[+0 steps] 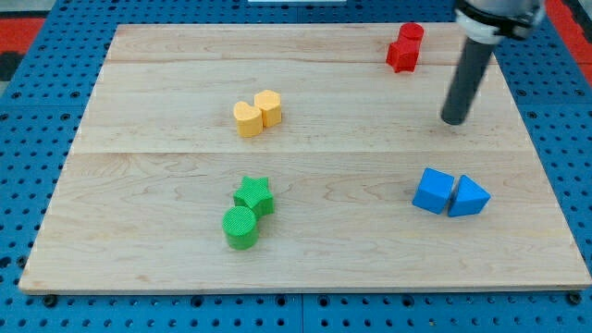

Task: Move the yellow hexagon below the red star

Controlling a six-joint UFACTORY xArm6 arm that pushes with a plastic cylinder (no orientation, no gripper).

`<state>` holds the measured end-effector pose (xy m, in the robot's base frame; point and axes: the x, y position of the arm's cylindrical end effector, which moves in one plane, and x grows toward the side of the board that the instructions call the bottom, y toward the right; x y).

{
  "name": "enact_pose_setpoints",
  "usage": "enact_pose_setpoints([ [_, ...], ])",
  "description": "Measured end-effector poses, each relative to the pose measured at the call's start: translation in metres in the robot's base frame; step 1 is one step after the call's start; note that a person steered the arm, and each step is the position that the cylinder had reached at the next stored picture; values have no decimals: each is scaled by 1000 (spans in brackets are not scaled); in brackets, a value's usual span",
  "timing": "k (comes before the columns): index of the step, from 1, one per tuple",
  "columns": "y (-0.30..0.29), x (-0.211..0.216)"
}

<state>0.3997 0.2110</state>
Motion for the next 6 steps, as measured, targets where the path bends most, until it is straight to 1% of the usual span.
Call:
enact_pose_setpoints([
  [2,1,0],
  [3,14,0],
  [5,17,0],
  [6,-67,-15],
])
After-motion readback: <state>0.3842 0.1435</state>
